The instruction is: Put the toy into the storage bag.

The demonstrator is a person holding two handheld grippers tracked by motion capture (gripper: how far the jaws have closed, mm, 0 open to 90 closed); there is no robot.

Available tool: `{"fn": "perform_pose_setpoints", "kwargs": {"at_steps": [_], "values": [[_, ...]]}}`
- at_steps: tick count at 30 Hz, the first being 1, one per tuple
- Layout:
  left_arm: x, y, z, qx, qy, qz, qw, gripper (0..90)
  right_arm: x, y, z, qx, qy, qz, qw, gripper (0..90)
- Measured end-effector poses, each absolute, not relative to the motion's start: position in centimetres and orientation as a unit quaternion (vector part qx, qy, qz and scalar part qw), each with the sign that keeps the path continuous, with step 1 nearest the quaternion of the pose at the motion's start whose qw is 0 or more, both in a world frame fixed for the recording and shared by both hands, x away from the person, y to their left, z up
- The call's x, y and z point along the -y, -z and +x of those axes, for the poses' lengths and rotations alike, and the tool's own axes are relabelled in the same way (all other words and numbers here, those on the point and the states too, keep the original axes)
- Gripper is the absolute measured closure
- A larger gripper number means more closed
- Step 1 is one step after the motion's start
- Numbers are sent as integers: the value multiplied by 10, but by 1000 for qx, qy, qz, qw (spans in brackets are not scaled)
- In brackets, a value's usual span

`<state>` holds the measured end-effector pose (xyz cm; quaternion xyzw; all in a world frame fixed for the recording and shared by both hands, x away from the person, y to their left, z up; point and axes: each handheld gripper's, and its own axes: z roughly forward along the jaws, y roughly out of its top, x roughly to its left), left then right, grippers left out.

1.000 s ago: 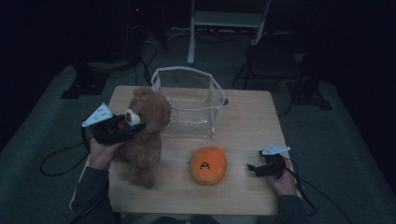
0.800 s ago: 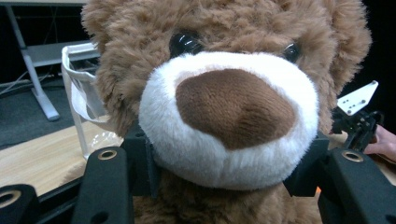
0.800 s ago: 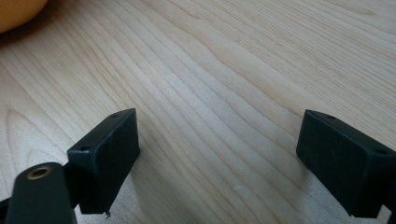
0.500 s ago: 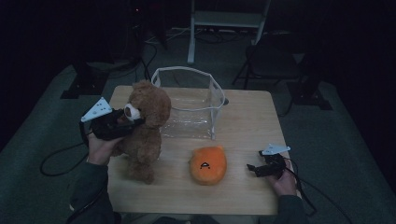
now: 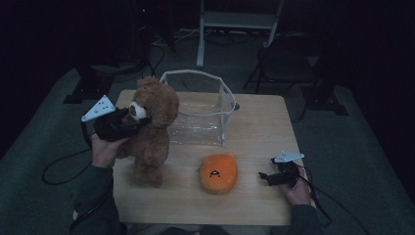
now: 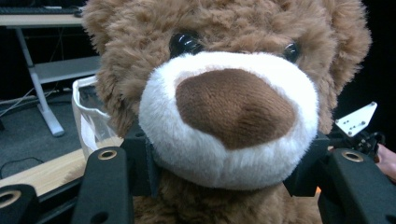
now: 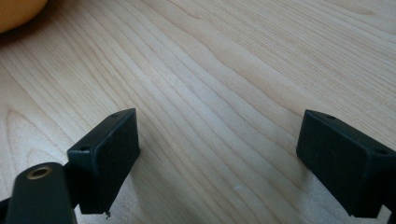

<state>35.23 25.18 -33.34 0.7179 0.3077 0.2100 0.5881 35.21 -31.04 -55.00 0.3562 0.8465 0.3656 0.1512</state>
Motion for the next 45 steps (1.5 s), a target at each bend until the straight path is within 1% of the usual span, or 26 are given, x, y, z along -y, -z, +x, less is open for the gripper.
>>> {"fn": "perform_pose_setpoints", "kwargs": {"at_steps": [35,45], "values": [[-246,303,364,-300,-225,706,600,417,310,550,352,-847,-366,356,151,125],[-242,289,368,-295,-238,705,599,418,310,550,352,-847,-366,356,151,125]]}}
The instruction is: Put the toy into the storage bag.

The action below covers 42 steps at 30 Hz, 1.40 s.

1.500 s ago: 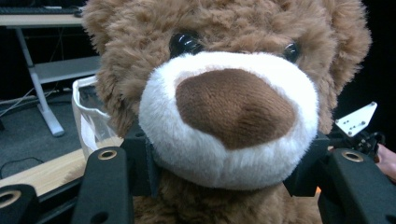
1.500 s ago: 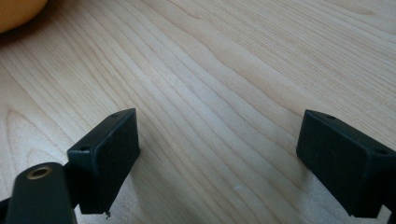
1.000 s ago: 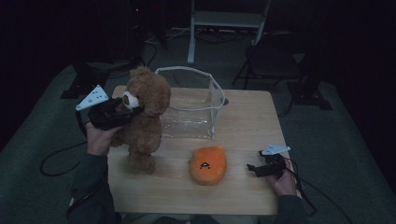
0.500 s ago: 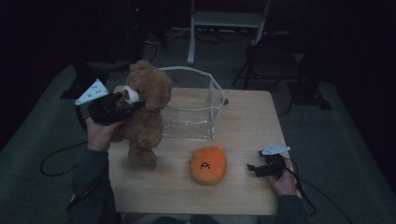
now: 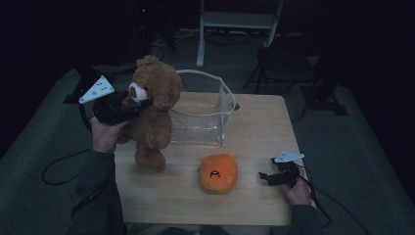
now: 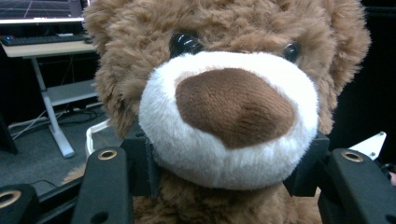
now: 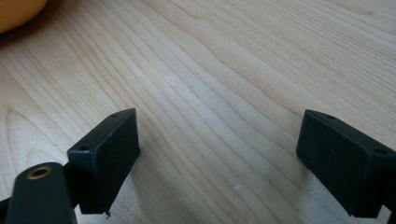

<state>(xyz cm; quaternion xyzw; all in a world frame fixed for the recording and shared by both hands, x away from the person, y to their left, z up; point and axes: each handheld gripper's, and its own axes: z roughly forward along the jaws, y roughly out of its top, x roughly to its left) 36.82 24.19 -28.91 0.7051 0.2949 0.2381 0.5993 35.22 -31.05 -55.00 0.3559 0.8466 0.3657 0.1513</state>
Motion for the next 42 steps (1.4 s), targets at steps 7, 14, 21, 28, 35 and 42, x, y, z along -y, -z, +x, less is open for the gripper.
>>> {"fn": "perform_pose_setpoints", "kwargs": {"at_steps": [7,14,21,28,35,42], "values": [[-240,282,372,-296,-243,702,601,418,310,550,352,-847,-366,356,151,125],[-238,279,375,-300,-244,700,600,418,310,550,352,-847,-366,356,151,125],[-235,274,379,-301,-248,701,597,418,310,550,352,-846,-366,357,151,125],[-233,266,383,-304,-249,695,602,418,310,550,352,-846,-366,357,151,125],[-231,260,387,-302,-248,693,605,418,310,550,352,-846,-366,357,151,125],[-228,255,391,-303,-249,693,605,418,310,550,352,-846,-366,357,151,125]]}}
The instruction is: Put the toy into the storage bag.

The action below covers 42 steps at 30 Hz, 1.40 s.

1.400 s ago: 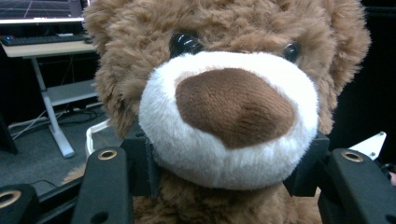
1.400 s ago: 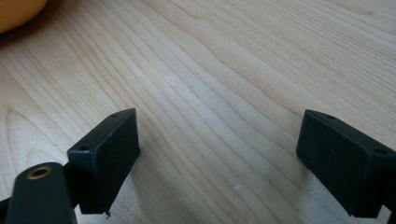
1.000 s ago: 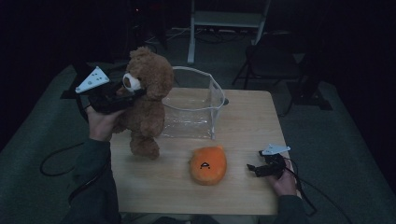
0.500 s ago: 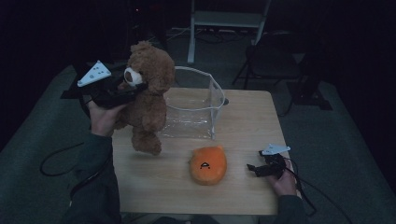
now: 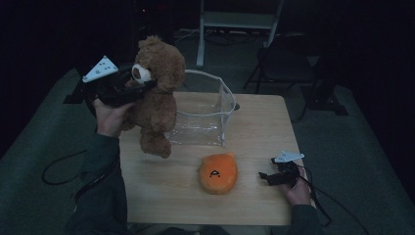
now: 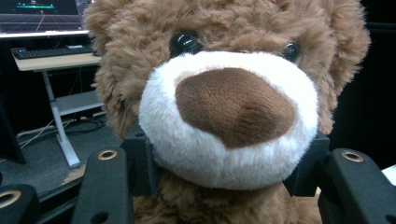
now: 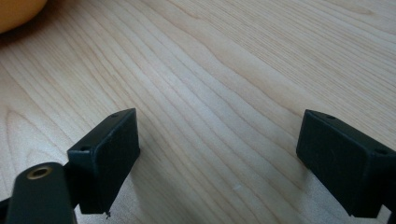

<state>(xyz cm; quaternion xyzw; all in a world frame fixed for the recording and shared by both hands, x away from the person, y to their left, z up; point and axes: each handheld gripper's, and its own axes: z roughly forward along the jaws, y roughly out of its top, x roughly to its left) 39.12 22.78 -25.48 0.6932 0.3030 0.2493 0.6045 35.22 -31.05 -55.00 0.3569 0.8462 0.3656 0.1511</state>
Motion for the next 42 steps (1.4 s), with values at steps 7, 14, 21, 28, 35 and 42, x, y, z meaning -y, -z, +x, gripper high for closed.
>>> {"fn": "perform_pose_setpoints", "kwargs": {"at_steps": [7,14,21,28,35,42], "values": [[-225,250,396,-306,-253,693,602,418,311,550,352,-846,-366,357,151,125],[-221,246,402,-308,-255,693,600,418,310,550,352,-846,-366,357,151,125],[-221,242,407,-312,-259,689,600,418,311,550,352,-846,-366,356,151,125],[-219,235,409,-313,-266,687,599,418,311,550,352,-846,-366,358,152,125],[-218,230,414,-310,-269,680,607,418,311,550,352,-846,-366,358,152,125],[-217,225,420,-310,-276,678,607,418,311,550,352,-846,-366,358,152,125]]}}
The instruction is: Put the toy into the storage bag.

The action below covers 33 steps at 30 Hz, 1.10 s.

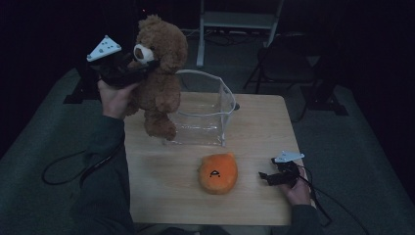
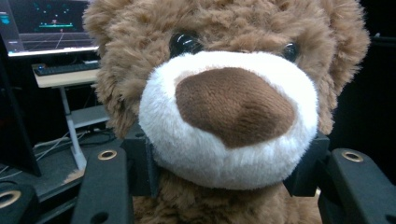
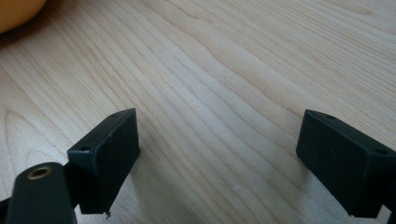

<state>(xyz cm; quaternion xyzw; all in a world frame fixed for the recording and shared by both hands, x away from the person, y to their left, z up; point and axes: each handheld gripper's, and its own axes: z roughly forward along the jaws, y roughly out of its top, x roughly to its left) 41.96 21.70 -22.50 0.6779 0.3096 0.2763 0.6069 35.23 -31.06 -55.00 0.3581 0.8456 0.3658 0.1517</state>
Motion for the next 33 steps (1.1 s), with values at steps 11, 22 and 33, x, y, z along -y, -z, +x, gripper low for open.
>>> {"fn": "perform_pose_setpoints", "kwargs": {"at_steps": [11,22,33], "values": [[-208,226,434,-313,-278,680,602,418,311,550,352,-846,-366,358,152,125],[-201,224,445,-323,-274,674,605,417,311,550,352,-846,-366,358,152,125],[-194,221,454,-345,-278,668,598,417,311,550,352,-846,-366,358,152,125]]}}
